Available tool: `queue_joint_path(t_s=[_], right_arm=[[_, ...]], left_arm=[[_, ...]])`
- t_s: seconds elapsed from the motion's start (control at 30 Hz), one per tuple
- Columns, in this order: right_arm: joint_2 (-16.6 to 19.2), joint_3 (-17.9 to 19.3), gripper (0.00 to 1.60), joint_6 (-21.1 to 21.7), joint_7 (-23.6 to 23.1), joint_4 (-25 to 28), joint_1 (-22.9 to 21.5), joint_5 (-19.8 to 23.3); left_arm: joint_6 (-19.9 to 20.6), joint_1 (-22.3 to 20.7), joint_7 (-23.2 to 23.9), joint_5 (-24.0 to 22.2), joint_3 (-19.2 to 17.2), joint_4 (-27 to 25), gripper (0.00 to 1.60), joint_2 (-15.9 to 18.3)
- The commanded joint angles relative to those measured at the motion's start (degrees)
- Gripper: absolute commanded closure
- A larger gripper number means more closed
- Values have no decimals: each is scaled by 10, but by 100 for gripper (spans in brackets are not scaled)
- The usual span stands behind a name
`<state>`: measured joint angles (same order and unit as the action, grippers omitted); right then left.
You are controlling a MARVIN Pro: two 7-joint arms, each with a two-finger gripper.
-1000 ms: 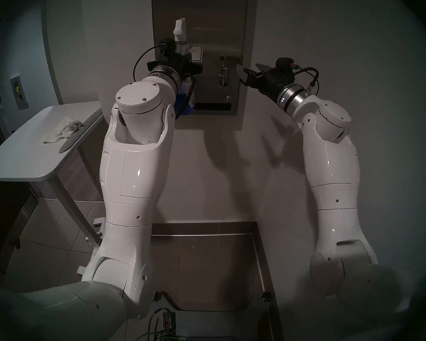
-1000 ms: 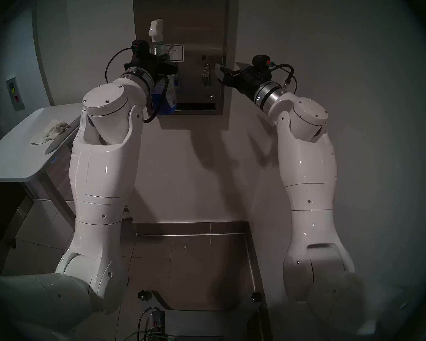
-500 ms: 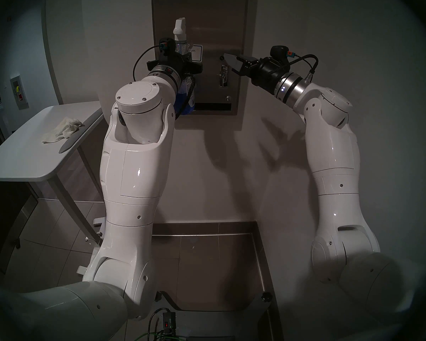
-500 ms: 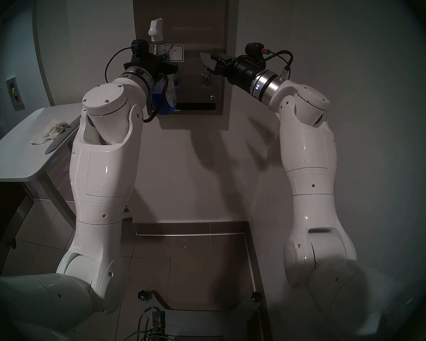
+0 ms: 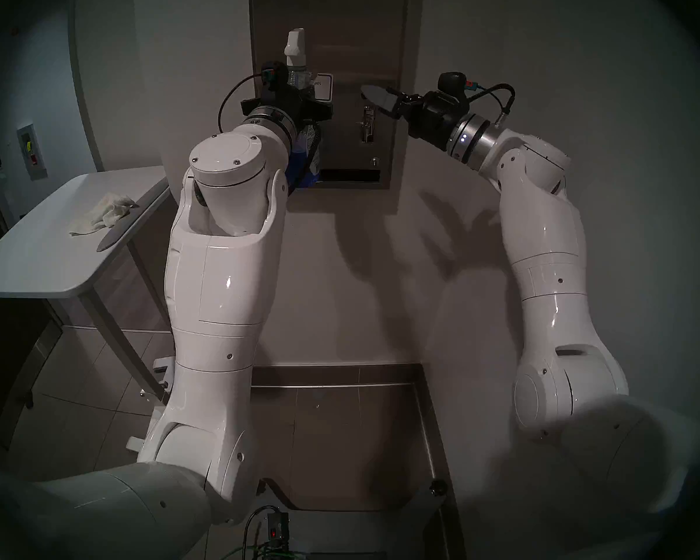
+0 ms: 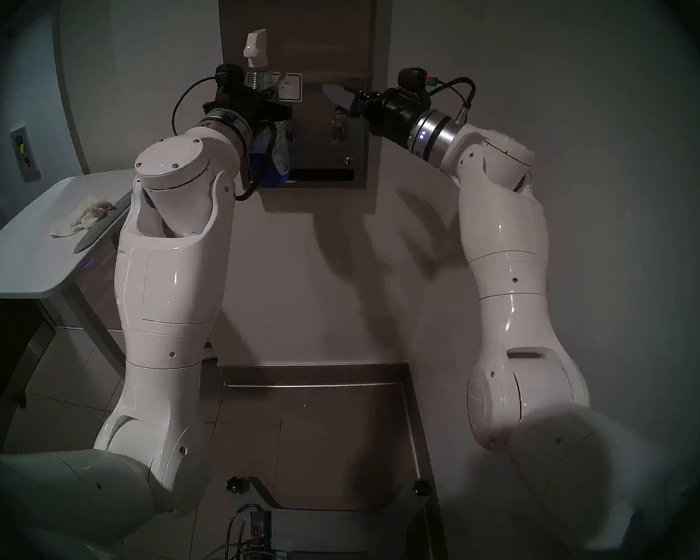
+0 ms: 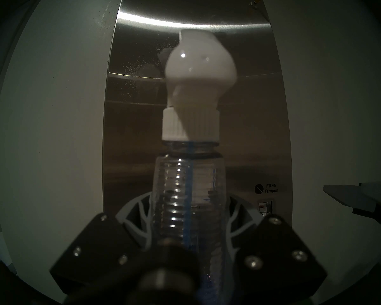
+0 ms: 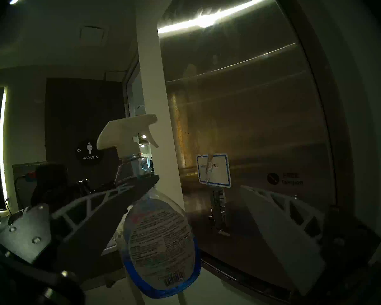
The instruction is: Pick up the cleaner bottle and spray the cleaner onto the surface
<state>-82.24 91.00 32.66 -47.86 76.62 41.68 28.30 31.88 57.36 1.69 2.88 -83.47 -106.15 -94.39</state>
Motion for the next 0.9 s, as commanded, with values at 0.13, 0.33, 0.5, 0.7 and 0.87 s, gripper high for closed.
queue_joint_path(t_s=[0.13,0.33,0.5,0.7,0.87], right_arm=[[-6,-4,0,7,-15,-30,-79,9],[-16,-14,0,8,-23,-50,-97,8],[-20,-24,0,7,-32,-77,-121,8],[-20,-28,0,-4,-43,-111,-143,7],[-19,-30,0,-12,-51,-140,-161,5]], left_arm=[[-17,-34,0,2,0,-28,160,-7],[-18,-34,2,4,-1,-28,160,-9],[-18,-34,4,6,-1,-28,160,-11],[-20,-35,5,8,-3,-29,160,-13],[-20,-35,7,10,-3,-29,160,-14]])
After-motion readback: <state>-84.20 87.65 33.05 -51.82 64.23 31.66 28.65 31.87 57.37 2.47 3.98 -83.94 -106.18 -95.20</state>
